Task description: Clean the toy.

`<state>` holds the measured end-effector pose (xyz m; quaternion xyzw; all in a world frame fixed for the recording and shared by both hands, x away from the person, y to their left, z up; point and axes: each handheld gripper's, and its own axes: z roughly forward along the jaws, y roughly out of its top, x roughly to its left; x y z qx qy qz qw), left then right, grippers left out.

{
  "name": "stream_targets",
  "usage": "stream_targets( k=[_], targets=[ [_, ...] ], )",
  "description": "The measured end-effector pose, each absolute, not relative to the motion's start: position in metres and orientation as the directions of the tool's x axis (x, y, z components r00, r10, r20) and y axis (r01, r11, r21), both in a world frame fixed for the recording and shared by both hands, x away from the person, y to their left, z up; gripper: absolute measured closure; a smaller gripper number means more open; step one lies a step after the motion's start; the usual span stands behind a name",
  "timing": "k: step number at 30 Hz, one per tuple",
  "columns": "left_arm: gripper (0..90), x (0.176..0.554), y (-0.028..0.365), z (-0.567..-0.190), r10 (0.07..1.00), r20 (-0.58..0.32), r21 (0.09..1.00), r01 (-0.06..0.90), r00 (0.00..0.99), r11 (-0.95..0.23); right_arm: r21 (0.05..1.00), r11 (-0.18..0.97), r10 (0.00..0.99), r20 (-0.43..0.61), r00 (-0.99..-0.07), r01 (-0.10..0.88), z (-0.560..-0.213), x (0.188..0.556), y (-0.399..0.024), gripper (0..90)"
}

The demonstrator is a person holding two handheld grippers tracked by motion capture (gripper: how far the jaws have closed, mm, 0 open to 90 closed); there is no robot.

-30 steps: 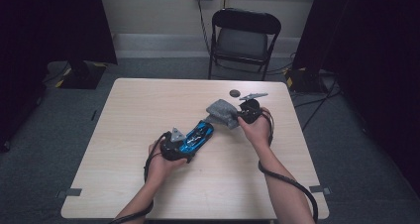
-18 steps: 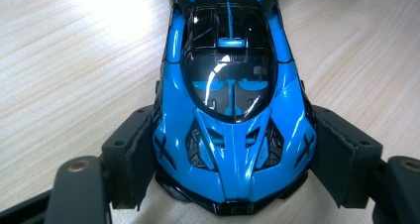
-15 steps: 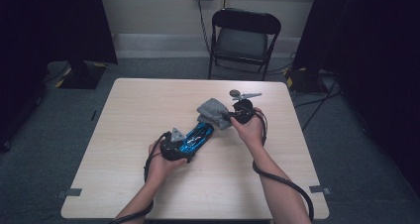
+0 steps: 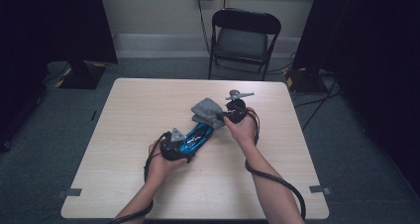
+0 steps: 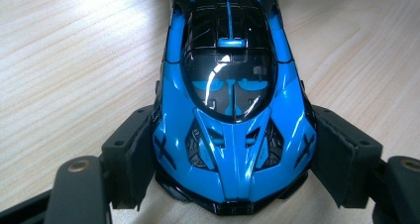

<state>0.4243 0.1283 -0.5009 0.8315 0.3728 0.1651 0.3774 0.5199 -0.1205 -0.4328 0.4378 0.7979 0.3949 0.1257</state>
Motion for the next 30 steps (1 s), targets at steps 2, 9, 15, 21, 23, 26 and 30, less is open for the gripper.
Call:
stream_targets(
  k=[2,9,15,21,23,26,30],
  targets=[
    [25.8,0.424,0.128,-0.501,0.745,-0.007,0.751,0.496,0.667,-0.436,0.737,0.303,0.802,0.145,-0.58,0.604,-0.434,0.52,-0.123,80.7],
    [25.8,0.424,0.128,-0.501,0.745,-0.007,0.751,0.495,0.667,-0.437,0.729,0.269,0.844,0.136,-0.519,0.629,-0.439,0.522,-0.155,80.6],
    [25.8,0.424,0.128,-0.501,0.745,-0.007,0.751,0.495,0.667,-0.437,0.744,0.248,0.85,0.14,-0.508,0.62,-0.436,0.517,-0.176,80.6],
    [25.8,0.424,0.128,-0.501,0.745,-0.007,0.751,0.495,0.667,-0.437,0.773,0.262,0.82,0.137,-0.555,0.578,-0.425,0.503,-0.176,80.6],
    [25.8,0.424,0.128,-0.501,0.744,-0.006,0.751,0.495,0.668,-0.438,0.781,0.271,0.804,0.138,-0.578,0.563,-0.421,0.498,-0.173,80.6],
    [25.8,0.424,0.128,-0.501,0.744,-0.007,0.751,0.495,0.668,-0.437,0.786,0.279,0.786,0.144,-0.601,0.552,-0.42,0.491,-0.169,80.5],
    [25.8,0.424,0.128,-0.501,0.744,-0.007,0.751,0.495,0.668,-0.437,0.794,0.302,0.742,0.152,-0.652,0.528,-0.423,0.477,-0.158,80.5]
  ],
)
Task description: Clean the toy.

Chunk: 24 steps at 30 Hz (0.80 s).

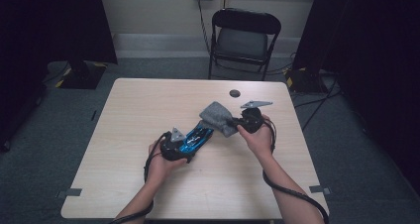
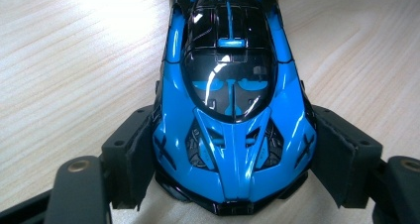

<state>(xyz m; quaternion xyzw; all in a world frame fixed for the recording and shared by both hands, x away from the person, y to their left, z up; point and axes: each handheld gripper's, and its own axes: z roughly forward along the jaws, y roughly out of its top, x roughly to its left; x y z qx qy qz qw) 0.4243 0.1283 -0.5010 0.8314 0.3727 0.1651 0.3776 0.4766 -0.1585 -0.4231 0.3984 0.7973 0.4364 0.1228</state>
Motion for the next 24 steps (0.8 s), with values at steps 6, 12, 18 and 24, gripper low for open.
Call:
stream_targets(
  k=[6,12,18,24],
  targets=[
    [25.8,0.424,0.128,-0.501,0.744,-0.006,0.75,0.495,0.668,-0.438,0.792,0.361,0.672,0.145,-0.727,0.492,-0.432,0.453,-0.136,80.5],
    [25.8,0.425,0.129,-0.501,0.742,0.002,0.75,0.49,0.67,-0.445,0.774,0.448,0.601,0.111,-0.791,0.448,-0.439,0.437,-0.107,80.3],
    [25.8,0.425,0.129,-0.501,0.742,0.003,0.75,0.49,0.67,-0.445,0.742,0.511,0.583,0.074,-0.809,0.435,-0.452,0.435,-0.085,80.2],
    [25.8,0.425,0.129,-0.501,0.742,0.002,0.75,0.49,0.67,-0.445,0.731,0.511,0.605,0.069,-0.794,0.453,-0.457,0.444,-0.085,80.2]
  ],
)
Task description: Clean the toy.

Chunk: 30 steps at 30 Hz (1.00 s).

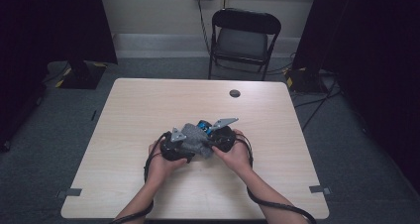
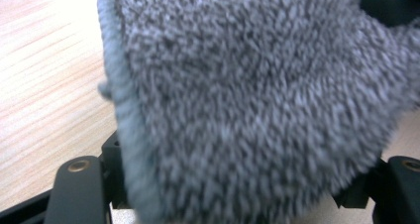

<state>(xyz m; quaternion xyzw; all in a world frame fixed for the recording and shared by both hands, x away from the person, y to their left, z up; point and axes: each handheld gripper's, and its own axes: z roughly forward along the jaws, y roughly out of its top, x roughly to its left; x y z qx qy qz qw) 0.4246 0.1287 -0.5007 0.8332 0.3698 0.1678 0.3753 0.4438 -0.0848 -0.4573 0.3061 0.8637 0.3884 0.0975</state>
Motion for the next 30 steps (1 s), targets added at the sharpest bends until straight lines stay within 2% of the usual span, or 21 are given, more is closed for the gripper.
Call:
stream_targets(
  k=[30],
  targets=[
    [25.8,0.425,0.129,-0.501,0.743,0.002,0.75,0.491,0.67,-0.444,0.721,0.397,0.748,0.104,-0.656,0.567,-0.456,0.483,-0.133,80.2]
  ],
)
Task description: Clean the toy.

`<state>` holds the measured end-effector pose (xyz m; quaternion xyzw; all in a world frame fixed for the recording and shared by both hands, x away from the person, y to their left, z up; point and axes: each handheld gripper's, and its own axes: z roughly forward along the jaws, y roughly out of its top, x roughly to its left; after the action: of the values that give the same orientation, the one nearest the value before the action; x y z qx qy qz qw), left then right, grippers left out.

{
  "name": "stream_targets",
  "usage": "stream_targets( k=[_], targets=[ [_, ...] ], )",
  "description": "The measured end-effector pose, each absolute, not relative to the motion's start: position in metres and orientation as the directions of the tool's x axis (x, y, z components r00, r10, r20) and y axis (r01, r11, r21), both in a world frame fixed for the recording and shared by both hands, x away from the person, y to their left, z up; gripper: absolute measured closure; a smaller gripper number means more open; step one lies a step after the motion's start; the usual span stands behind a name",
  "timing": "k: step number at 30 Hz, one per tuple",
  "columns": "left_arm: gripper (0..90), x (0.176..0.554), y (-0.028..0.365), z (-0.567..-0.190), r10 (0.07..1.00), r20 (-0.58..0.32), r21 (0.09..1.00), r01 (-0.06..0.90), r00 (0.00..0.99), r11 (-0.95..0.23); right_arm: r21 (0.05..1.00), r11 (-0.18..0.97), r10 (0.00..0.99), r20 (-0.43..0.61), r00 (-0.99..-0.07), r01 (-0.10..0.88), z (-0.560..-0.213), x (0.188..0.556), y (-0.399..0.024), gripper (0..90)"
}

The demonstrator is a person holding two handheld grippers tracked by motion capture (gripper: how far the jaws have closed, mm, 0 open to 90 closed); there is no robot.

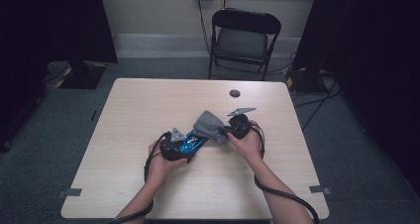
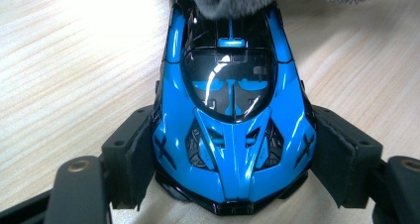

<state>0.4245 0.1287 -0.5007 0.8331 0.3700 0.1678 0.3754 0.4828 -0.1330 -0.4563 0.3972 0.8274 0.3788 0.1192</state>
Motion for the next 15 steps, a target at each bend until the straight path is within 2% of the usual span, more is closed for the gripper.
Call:
stream_targets(
  k=[15],
  targets=[
    [25.8,0.424,0.129,-0.501,0.743,-0.001,0.75,0.492,0.669,-0.442,0.714,0.343,0.809,0.106,-0.578,0.611,-0.46,0.5,-0.153,80.2]
  ],
)
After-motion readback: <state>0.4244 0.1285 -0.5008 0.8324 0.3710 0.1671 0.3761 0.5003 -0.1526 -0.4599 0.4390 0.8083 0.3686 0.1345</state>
